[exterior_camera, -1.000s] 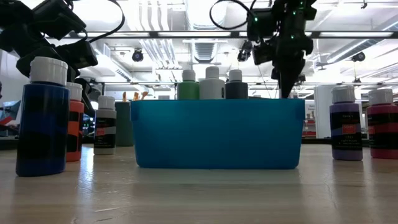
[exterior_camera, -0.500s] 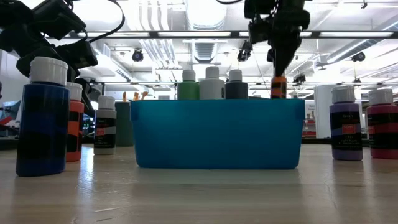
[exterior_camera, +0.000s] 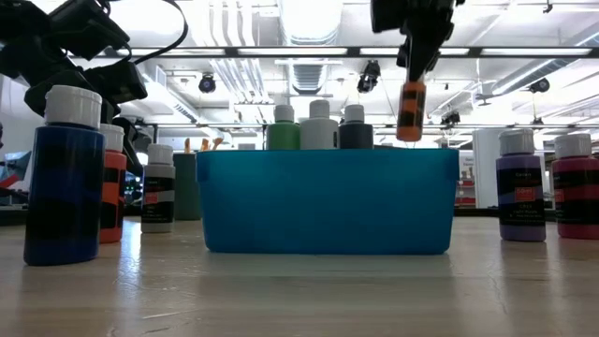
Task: Pick & Place Paint Supplies
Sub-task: Put the orange paint bottle into the blue bin
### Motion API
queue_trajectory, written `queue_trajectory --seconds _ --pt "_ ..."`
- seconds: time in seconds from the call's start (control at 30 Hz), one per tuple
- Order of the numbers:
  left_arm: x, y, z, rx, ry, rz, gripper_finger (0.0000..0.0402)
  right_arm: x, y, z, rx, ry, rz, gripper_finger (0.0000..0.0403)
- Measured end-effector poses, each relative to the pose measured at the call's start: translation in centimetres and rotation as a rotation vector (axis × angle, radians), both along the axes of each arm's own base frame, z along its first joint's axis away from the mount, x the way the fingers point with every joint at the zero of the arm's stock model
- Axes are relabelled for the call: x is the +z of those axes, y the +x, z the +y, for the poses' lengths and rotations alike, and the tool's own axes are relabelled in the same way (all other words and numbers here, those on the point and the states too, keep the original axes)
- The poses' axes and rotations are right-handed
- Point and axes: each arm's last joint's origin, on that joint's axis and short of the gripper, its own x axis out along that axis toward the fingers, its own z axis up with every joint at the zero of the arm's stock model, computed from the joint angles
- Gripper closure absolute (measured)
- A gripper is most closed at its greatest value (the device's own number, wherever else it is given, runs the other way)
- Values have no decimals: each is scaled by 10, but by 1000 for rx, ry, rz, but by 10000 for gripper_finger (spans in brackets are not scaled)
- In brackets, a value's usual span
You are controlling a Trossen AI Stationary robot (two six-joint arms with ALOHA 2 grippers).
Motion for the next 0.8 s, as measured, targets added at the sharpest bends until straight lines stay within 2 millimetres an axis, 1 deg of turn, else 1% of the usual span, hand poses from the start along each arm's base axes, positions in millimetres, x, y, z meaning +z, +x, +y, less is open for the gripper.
queue_trajectory --seconds 0.37,0.63,0.8 --pt "0 0 0 0 0 0 167 17 2 21 34 9 -29 289" --pt "0 0 0 0 0 0 167 20 4 37 39 26 -51 287" --pt "0 0 0 0 0 0 167 20 9 45 13 41 -81 289"
